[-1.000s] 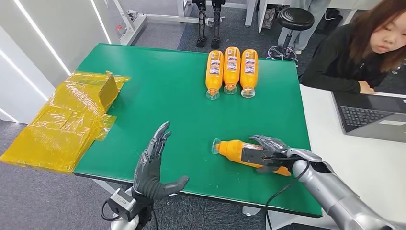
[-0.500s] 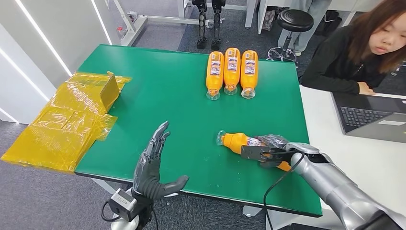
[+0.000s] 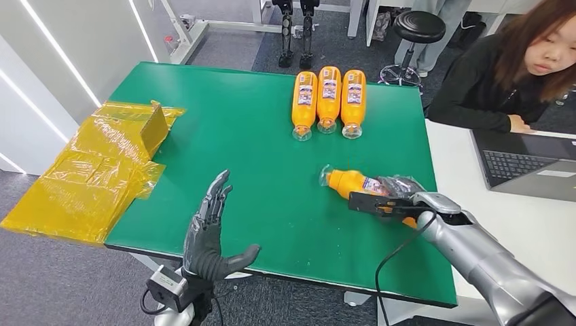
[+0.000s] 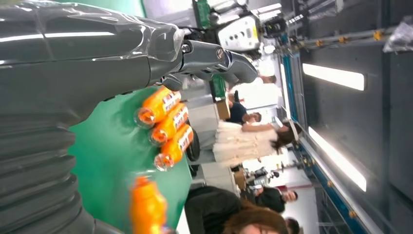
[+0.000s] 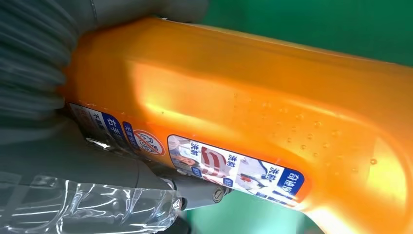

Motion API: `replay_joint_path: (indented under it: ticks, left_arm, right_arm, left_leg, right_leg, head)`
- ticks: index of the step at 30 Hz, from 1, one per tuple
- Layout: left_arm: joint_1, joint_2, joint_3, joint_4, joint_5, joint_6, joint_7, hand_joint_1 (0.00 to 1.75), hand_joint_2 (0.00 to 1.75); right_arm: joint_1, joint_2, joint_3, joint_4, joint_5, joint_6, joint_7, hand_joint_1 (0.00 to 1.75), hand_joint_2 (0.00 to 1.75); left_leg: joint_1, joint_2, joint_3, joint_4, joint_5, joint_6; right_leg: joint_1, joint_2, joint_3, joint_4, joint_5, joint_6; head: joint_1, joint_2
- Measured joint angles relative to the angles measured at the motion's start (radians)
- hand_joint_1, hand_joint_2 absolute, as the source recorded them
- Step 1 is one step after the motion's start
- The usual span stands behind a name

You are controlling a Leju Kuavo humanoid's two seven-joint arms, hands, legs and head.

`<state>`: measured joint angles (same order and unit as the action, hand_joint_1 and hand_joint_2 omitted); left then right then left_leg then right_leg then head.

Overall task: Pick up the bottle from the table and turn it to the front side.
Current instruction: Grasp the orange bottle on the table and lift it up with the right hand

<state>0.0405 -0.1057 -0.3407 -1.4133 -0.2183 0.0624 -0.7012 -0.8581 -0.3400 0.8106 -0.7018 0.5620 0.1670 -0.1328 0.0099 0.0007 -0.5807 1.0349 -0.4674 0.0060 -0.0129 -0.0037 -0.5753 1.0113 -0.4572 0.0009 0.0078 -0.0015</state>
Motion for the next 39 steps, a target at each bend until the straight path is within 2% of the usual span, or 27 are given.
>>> replay_joint_path:
  ticks: [4,7,14,19,26,30,36,39]
  left_arm:
    - [0.014,0.008,0.000,-0.002,0.004,0.031,0.000,0.00,1.75]
    - [0.027,0.009,0.000,-0.008,-0.004,0.042,0.000,0.00,1.75]
    - [0.038,0.004,0.000,-0.014,-0.034,0.020,0.000,0.00,1.75]
    - [0.022,-0.014,0.000,-0.005,-0.057,-0.016,0.000,0.00,1.75]
    - [-0.011,-0.036,0.000,0.023,-0.037,-0.092,0.000,0.00,1.75]
    - [-0.030,-0.047,0.000,0.049,-0.003,-0.157,0.000,0.00,1.75]
    - [-0.045,-0.056,-0.001,0.074,0.013,-0.178,0.000,0.00,1.75]
    - [-0.054,-0.059,-0.001,0.090,0.085,-0.277,0.002,0.00,1.75]
  right_arm:
    - [0.018,-0.042,-0.041,-0.132,0.030,-0.157,0.027,1.75,1.75]
    - [0.092,-0.074,-0.093,-0.277,0.099,-0.292,0.048,1.75,1.75]
    - [0.431,-0.099,-0.250,-0.624,0.330,-0.527,0.035,1.75,1.75]
    - [0.661,-0.061,-0.301,-0.783,0.457,-0.689,-0.005,1.75,1.75]
    - [0.843,0.010,-0.306,-0.841,0.526,-0.829,-0.057,1.75,1.75]
    - [0.947,0.074,-0.308,-0.875,0.602,-0.850,-0.067,1.75,1.75]
    - [0.981,0.120,-0.311,-0.889,0.610,-0.851,-0.064,1.75,1.75]
    - [0.986,0.143,-0.312,-0.890,0.634,-0.851,-0.084,1.75,1.75]
  left_leg:
    - [0.000,0.000,-0.003,0.000,0.000,0.000]
    - [0.000,-0.001,-0.005,0.000,0.000,0.000]
    - [0.000,-0.005,-0.007,-0.001,-0.002,-0.001]
    - [0.000,-0.006,-0.008,-0.001,-0.003,-0.001]
    - [0.000,-0.006,-0.008,-0.001,-0.003,-0.001]
    - [0.000,-0.004,-0.008,-0.001,-0.003,-0.002]
    - [0.000,-0.002,-0.008,-0.001,-0.003,-0.002]
    - [0.000,-0.002,-0.007,-0.001,-0.003,-0.002]
  right_leg:
    - [0.000,0.000,-0.004,0.000,0.000,0.000]
    - [0.001,-0.001,-0.005,0.000,-0.001,0.000]
    - [0.001,-0.005,-0.006,0.000,-0.004,0.000]
    - [0.001,-0.006,-0.006,0.000,-0.005,-0.001]
    - [0.001,-0.006,-0.007,0.000,-0.005,-0.001]
    - [0.001,-0.004,-0.007,0.000,-0.005,-0.001]
    - [0.001,-0.002,-0.008,0.000,-0.005,-0.001]
    - [0.001,-0.002,-0.008,0.000,-0.005,-0.001]
  head:
    - [0.000,0.000]
    - [0.000,0.000]
    - [0.000,0.000]
    - [0.000,0.000]
    - [0.000,0.000]
    - [0.000,0.000]
    - [0.000,0.000]
    - [0.000,0.000]
